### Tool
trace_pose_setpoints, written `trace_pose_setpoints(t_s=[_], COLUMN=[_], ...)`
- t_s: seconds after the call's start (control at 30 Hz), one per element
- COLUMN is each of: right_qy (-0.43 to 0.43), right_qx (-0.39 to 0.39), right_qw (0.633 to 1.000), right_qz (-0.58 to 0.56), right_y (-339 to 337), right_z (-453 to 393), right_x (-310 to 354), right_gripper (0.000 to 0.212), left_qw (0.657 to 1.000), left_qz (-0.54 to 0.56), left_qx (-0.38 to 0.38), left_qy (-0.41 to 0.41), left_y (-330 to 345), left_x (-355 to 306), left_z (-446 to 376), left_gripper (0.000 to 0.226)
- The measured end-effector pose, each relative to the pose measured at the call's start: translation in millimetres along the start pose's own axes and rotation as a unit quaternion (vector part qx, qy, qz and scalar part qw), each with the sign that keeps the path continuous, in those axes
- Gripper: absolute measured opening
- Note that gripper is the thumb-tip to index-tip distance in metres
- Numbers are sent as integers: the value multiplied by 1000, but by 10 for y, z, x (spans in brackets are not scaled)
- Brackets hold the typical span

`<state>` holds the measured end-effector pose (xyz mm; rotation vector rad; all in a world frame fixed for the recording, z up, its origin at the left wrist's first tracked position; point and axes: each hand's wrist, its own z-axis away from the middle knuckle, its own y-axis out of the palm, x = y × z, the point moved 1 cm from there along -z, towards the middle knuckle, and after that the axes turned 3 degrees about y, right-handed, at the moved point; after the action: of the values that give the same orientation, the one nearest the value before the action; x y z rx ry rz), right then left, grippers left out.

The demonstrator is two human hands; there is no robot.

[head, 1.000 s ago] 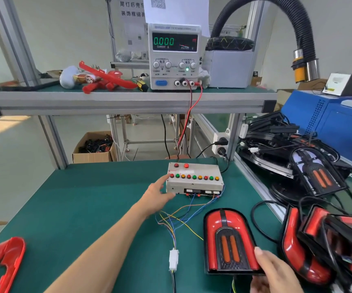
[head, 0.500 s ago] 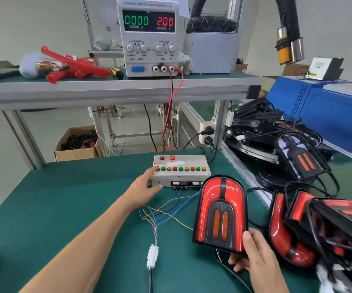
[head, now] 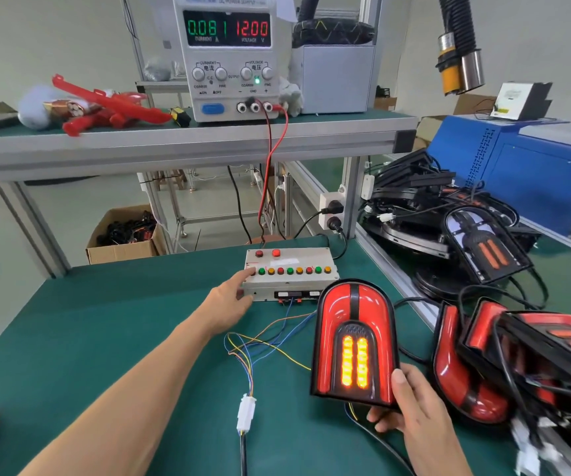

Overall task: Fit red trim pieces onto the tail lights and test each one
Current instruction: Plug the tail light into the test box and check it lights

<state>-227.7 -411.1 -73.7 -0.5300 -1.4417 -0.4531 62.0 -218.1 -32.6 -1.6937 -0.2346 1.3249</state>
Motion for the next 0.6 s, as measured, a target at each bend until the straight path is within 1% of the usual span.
trace_pose_setpoints(t_s=[0.2,0.33,0.43,0.53,0.6], right_qy=[-7,-9,-19,-22,-20], right_qx=[-1,-1,-3,-6,-6], right_qw=[1000,1000,1000,1000,1000], right_qz=[-8,-7,1,6,11], right_y=[0,-9,-7,-13,-17], right_z=[-19,-28,-31,-34,-37], right_x=[-15,-49,-65,-76,-76], right_gripper=[40,41,33,27,27], left_qw=[999,989,970,966,958], left_qz=[-32,-140,-228,-250,-282], left_qx=[-19,-50,-71,-43,-29], left_qy=[-8,7,45,57,49], left_y=[-40,-35,-8,70,114], left_x=[-60,-180,-353,-479,-513], left_z=[-63,-104,-115,-100,-92], left_gripper=[56,50,45,60,63])
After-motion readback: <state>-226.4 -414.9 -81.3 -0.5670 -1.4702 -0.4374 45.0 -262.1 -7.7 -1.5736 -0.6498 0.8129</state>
